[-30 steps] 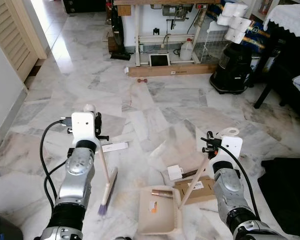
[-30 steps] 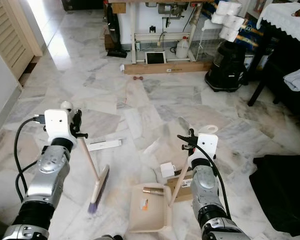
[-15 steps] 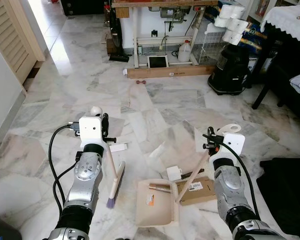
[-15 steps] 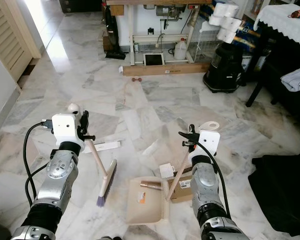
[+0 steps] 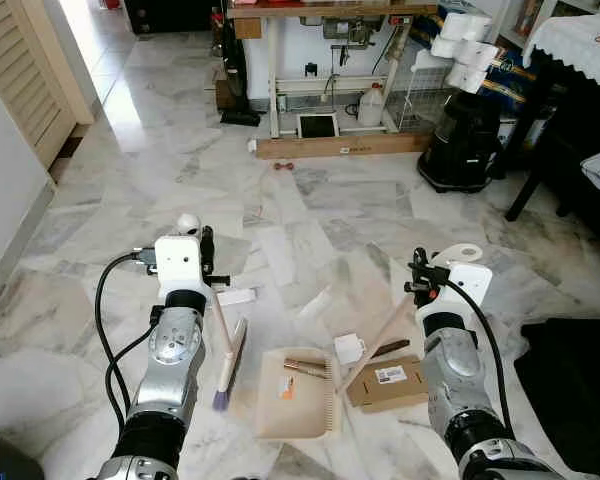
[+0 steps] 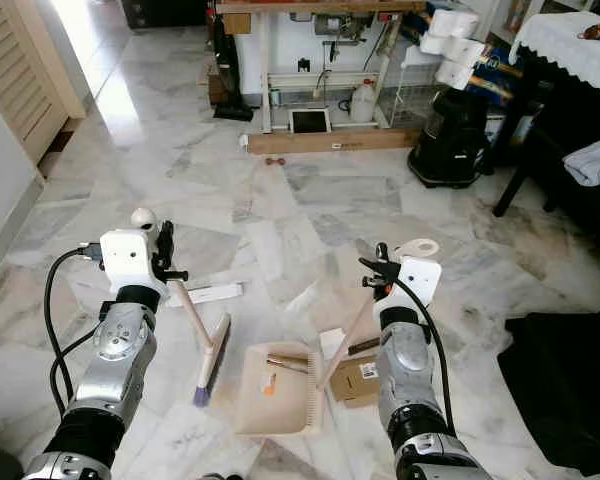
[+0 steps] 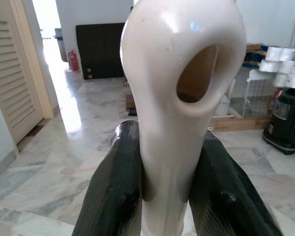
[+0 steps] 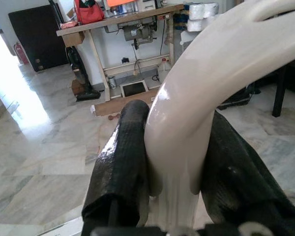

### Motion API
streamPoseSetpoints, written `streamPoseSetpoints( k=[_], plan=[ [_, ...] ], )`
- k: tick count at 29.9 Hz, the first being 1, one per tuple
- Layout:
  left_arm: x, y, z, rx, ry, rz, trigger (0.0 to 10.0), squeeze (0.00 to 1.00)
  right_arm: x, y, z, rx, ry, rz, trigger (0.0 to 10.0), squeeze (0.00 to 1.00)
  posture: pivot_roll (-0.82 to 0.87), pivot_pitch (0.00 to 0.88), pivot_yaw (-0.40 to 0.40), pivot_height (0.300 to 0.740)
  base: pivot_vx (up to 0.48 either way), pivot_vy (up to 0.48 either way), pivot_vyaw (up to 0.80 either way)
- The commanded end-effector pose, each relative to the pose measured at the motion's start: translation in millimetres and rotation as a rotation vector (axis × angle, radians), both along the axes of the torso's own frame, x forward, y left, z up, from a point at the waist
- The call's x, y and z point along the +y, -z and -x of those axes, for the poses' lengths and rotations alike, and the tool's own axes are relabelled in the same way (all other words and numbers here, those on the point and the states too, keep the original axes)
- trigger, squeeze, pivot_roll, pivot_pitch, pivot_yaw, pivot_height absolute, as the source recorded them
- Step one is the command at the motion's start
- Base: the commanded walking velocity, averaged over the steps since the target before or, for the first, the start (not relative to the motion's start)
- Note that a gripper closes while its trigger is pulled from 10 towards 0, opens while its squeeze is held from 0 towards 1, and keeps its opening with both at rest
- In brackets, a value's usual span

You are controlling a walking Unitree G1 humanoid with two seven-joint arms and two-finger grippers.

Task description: Sweep floor

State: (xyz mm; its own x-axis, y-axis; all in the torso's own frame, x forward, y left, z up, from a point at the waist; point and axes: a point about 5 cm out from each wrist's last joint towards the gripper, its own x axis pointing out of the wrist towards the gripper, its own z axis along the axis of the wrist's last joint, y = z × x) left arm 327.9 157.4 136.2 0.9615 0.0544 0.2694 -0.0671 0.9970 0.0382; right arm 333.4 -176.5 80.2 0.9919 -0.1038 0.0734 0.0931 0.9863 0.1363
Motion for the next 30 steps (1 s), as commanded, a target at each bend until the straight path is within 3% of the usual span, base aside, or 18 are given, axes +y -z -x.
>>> streamPoseSetpoints(
  k=[1,14,30],
  plan=[
    [0.9,-7.7,-0.6,-0.050,-0.007,-0.017,10.0,0.00,-0.1,-19.0,-7.9,-0.083,0.009,-0.009,10.0,0.00,0.06,0.000,0.003,0.740,0.000,0.000,0.00],
    [5.1,-4.6,2.2,-0.050,-0.026,-0.018,10.0,0.00,0.1,-22.5,-9.7,-0.084,-0.003,0.057,10.0,0.00,0.06,0.000,-0.010,0.740,0.000,0.000,0.00],
    [3.5,-5.0,-0.1,-0.050,-0.008,-0.029,10.0,0.00,3.7,-20.8,-8.2,-0.085,-0.004,0.074,10.0,0.00,0.06,0.000,0.005,0.740,0.000,0.000,0.74]
  ],
)
